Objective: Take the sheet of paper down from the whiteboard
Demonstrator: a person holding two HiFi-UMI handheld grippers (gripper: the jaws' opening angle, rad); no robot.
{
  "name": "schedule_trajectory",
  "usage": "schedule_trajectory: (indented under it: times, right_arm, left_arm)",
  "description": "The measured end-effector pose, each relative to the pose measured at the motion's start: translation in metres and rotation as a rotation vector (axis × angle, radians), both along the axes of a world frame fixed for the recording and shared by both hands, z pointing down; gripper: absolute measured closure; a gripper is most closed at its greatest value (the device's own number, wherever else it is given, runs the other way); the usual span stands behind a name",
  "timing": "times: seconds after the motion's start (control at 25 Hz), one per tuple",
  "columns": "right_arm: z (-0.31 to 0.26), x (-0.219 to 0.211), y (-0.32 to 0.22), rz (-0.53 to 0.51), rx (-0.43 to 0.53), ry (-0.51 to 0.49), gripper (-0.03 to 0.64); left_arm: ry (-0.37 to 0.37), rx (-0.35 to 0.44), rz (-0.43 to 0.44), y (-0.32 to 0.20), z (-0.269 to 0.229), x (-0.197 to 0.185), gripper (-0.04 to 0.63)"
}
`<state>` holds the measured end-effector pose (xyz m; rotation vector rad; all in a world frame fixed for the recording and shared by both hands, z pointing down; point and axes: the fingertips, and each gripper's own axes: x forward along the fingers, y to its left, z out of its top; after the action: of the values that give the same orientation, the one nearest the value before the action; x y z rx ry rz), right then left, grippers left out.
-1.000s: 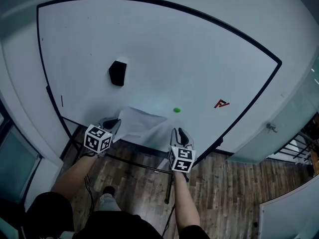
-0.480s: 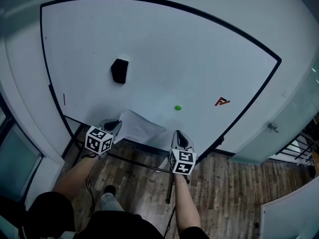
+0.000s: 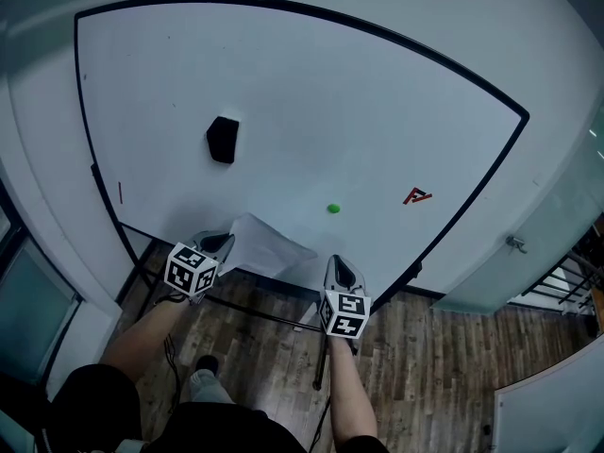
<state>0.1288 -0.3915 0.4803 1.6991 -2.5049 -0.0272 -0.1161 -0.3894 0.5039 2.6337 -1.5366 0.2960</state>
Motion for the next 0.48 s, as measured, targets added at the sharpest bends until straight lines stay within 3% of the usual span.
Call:
schedule_trajectory:
  times: [0.48]
  right_arm:
    - [0.0027,0.0043,0.0031,0.006,-0.009,0.008,0.592]
  left_arm:
    - [-0.008,0.008,0.019,-0.0009,-0.0059,0.0078,0.575]
